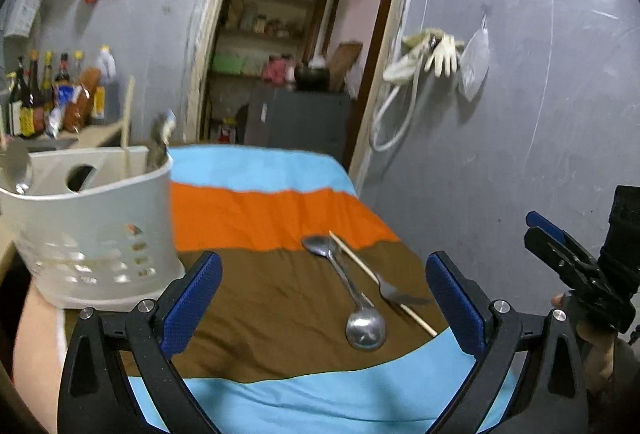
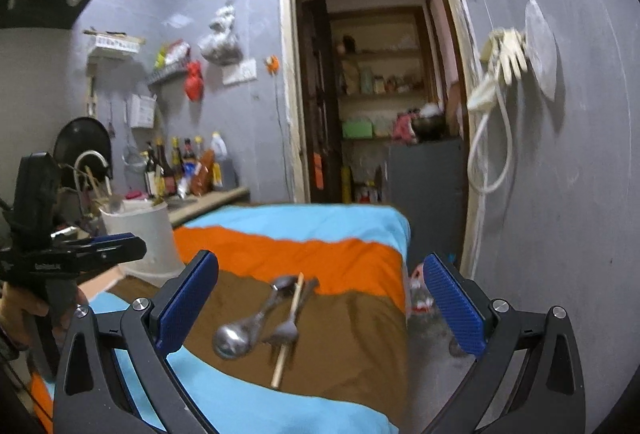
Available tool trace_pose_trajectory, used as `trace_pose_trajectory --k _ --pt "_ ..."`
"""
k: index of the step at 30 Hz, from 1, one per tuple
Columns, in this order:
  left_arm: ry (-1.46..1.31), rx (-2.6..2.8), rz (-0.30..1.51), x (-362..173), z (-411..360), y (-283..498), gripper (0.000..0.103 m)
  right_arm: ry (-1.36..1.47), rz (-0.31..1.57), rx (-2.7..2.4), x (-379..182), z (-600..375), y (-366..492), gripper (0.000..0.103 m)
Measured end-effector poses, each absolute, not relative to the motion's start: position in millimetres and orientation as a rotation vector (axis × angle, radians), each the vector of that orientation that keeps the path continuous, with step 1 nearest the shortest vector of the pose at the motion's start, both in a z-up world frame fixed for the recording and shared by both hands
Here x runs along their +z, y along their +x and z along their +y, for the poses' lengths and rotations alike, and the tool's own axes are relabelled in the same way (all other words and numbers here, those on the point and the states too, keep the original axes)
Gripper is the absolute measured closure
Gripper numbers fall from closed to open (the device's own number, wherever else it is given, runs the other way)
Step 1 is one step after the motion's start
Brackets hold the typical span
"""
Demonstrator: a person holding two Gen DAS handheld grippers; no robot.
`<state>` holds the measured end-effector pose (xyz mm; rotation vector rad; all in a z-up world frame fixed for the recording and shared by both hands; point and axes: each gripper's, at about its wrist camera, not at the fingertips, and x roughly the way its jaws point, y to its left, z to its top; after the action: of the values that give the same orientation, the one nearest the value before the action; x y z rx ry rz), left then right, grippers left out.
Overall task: Organize utensils
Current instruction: 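Lower the left tool to a silver spoon while the right tool lowers to the silver fork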
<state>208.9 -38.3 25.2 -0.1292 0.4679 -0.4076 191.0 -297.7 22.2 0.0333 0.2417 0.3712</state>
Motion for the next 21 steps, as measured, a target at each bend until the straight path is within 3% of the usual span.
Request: trace_pose_trajectory --k 8,10,15,21 --pt "-0.097 -0.425 0.605 5 -53 249 0.006 0.021 0.457 0.367 -5 -296 246 0.002" --pt "-0.083 -0.431 0.647 0 -58 261 0.012 0.013 0.507 0.372 -11 -293 261 0.006" --pt "-0.08 -0.458 0.767 -16 -68 294 0.036 -0.024 0.603 0.405 -25 -285 294 0.032" --pt "-0.141 -0.517 0.9 -33 -69 336 0.058 -0.007 0.698 0.48 -41 -284 324 0.054"
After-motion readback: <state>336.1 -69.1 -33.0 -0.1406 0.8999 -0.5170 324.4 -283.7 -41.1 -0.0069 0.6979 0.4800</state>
